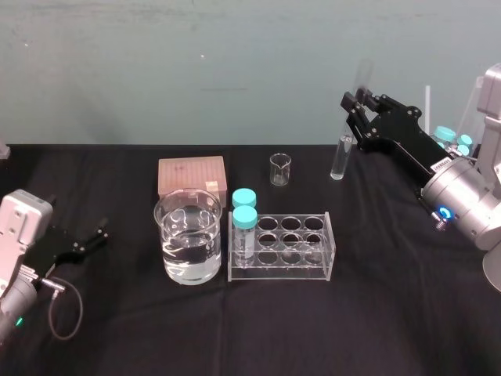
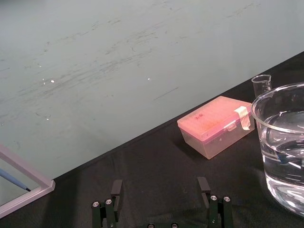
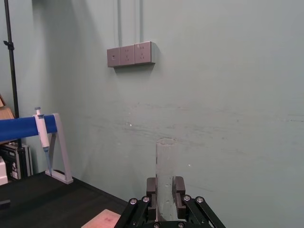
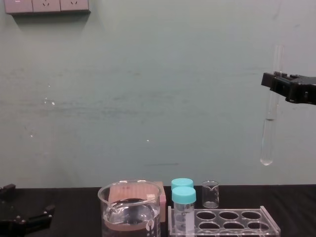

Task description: Hold the test tube with one hand and immerse one end into the beaker, then return it to the test tube rack.

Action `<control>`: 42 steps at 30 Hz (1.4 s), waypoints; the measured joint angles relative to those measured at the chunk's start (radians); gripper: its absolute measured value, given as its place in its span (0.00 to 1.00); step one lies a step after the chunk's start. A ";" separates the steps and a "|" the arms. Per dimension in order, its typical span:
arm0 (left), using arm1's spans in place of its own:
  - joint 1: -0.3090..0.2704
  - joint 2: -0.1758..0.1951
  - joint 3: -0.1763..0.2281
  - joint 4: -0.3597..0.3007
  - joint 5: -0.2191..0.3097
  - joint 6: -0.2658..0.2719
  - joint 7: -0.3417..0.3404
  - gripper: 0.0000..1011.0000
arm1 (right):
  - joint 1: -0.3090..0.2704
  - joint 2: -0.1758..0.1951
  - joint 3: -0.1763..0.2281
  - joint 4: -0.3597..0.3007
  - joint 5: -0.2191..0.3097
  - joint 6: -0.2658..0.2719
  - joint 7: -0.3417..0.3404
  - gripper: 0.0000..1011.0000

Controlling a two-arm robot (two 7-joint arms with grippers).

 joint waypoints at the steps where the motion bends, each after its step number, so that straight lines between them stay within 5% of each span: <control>1: 0.000 0.000 0.000 0.000 0.000 0.000 0.000 0.99 | 0.000 0.000 0.000 0.000 0.000 0.000 0.000 0.22; 19: 0.000 0.000 0.000 0.000 0.000 0.000 0.000 0.99 | 0.016 -0.004 -0.012 0.023 -0.012 0.008 -0.004 0.22; 30: 0.000 0.000 0.000 0.000 0.000 0.000 0.000 0.99 | 0.159 -0.058 -0.110 0.111 -0.024 -0.043 0.108 0.22; 42: 0.000 0.000 0.000 0.000 0.000 0.000 0.000 0.99 | 0.240 -0.134 -0.234 0.180 0.036 -0.067 0.242 0.22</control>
